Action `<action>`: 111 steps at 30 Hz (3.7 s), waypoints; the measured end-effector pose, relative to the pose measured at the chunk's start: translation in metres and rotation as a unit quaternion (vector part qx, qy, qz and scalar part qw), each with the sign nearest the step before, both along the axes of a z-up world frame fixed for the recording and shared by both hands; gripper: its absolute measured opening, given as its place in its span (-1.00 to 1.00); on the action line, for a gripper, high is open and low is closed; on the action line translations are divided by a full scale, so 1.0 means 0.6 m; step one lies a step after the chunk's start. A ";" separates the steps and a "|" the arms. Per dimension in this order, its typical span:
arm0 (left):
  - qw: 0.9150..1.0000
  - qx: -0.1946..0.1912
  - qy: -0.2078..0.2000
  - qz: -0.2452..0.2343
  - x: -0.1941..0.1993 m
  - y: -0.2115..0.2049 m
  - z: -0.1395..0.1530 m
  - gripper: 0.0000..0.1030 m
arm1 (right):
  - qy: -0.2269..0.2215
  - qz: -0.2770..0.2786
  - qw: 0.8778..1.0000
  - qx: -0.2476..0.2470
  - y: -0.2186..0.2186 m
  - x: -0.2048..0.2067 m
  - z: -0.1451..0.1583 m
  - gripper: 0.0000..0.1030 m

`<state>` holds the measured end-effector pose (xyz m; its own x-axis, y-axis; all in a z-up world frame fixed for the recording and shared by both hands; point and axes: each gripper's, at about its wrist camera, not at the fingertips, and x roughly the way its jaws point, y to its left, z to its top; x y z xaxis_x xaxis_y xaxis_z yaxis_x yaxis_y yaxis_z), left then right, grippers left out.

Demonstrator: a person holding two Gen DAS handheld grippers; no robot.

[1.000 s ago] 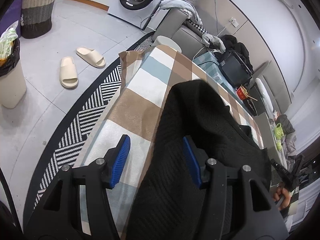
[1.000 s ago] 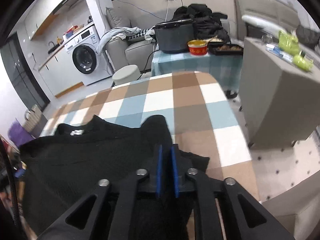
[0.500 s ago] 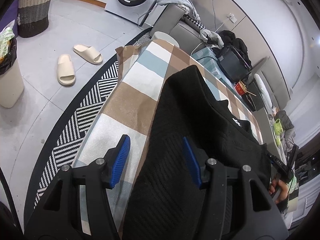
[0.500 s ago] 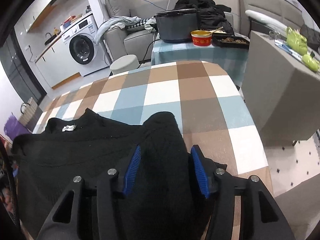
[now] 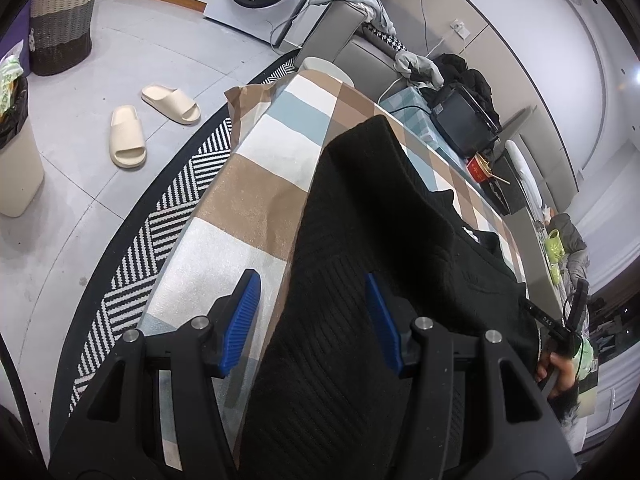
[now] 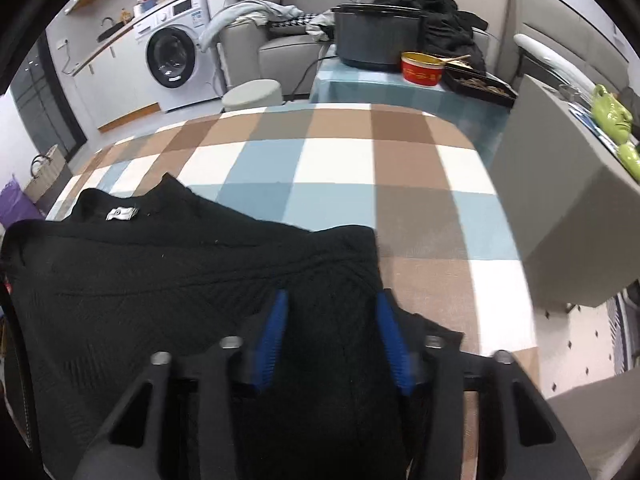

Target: Fold small clothes

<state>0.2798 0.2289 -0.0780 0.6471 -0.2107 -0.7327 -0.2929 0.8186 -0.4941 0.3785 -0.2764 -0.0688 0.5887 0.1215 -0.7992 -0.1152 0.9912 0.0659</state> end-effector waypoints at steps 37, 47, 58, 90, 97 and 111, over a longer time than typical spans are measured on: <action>0.998 0.048 -0.008 -0.031 0.081 -0.040 0.011 -0.02 | -0.015 -0.101 0.980 0.168 -0.116 -0.081 0.024 0.00; 0.995 0.086 -0.053 -0.029 0.116 -0.054 0.020 -0.90 | -0.015 -0.087 0.983 0.158 -0.099 -0.080 0.024 0.02; 0.997 0.065 -0.039 0.003 0.138 -0.027 0.007 -0.91 | -0.023 -0.086 0.983 0.158 -0.096 -0.048 0.030 0.02; 0.997 0.052 -0.022 0.051 0.105 0.009 0.008 -0.10 | -0.038 -0.084 0.989 0.118 -0.075 -0.025 0.046 -0.13; 0.999 0.051 0.013 -0.007 0.019 -0.022 0.000 -0.03 | 0.027 -0.085 0.983 0.157 -0.101 -0.153 0.005 0.15; 0.990 0.115 0.025 -0.080 -0.062 -0.127 -0.002 -0.61 | 0.053 -0.032 0.989 0.134 -0.062 -0.242 -0.008 -0.72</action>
